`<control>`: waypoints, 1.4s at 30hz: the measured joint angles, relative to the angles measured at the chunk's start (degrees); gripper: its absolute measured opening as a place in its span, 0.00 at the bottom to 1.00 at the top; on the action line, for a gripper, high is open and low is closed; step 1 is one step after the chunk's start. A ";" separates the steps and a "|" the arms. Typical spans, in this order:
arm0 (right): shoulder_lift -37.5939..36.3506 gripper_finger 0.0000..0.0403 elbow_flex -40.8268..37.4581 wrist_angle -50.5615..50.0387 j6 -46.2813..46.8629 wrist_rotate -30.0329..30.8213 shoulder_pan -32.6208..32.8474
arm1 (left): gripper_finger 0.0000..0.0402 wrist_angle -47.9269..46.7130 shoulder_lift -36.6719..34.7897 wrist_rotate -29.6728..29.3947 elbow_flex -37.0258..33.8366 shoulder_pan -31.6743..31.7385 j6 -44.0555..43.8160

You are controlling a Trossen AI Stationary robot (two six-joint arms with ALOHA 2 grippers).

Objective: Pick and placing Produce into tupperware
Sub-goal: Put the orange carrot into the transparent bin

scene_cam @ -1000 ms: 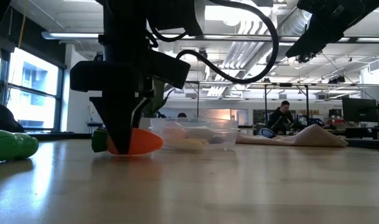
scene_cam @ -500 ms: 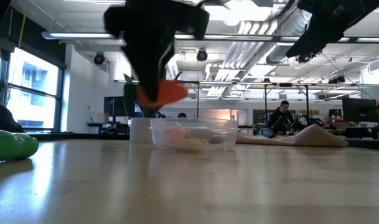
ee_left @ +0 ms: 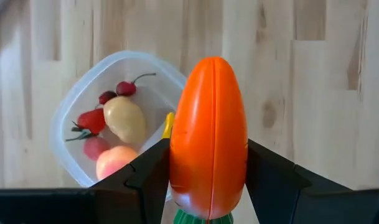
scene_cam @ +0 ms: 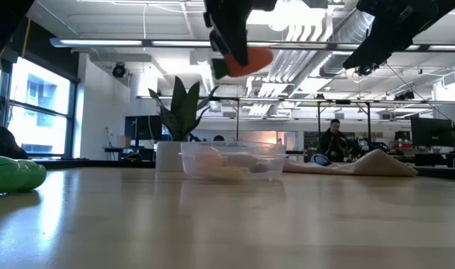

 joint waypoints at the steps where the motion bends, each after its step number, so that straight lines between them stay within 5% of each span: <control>1: 0.00 0.00 0.00 0.00 0.00 0.00 0.02 | 0.44 0.15 0.00 1.51 -0.45 1.30 0.65; 16: -0.02 0.00 0.00 0.00 0.00 0.00 0.01 | 0.44 14.56 0.13 6.13 -17.49 7.91 3.38; 42: -0.01 0.00 0.00 0.00 0.00 0.00 0.01 | 0.44 22.98 0.13 2.49 -26.77 7.82 2.37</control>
